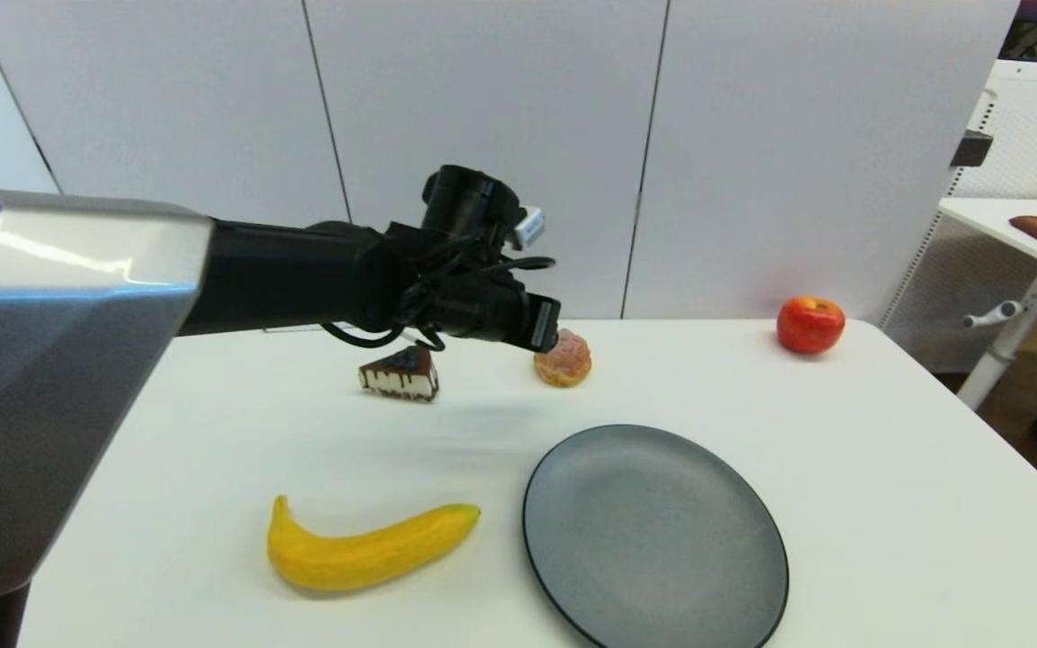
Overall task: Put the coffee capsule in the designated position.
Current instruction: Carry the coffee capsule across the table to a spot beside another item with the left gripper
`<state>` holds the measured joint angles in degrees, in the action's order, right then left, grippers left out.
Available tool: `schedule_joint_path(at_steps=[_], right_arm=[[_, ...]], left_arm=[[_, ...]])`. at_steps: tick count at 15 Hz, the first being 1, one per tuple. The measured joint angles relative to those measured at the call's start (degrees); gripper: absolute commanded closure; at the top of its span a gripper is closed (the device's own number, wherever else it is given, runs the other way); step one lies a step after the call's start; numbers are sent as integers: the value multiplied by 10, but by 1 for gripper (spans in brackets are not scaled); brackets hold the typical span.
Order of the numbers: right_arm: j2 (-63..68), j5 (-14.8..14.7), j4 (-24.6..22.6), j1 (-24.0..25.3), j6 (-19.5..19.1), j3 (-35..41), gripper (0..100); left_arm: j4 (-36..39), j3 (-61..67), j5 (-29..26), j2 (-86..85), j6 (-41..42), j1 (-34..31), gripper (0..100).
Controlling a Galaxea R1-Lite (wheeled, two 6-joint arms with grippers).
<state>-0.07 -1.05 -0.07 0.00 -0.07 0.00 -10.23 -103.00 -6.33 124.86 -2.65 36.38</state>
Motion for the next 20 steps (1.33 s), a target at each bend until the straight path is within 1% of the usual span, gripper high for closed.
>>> schedule_joint_path(at_steps=[6,11,12,20], right_arm=[[0,0,0,0,0,0,0],[0,0,0,0,0,0,0],[0,0,0,0,0,0,0],[0,0,0,0,0,0,0]], left_arm=[[26,-26,0,70,0,38,100],[27,-45,0,106,0,52,100],[27,-46,0,109,0,53,0],[20,-42,0,89,4,49,0]])
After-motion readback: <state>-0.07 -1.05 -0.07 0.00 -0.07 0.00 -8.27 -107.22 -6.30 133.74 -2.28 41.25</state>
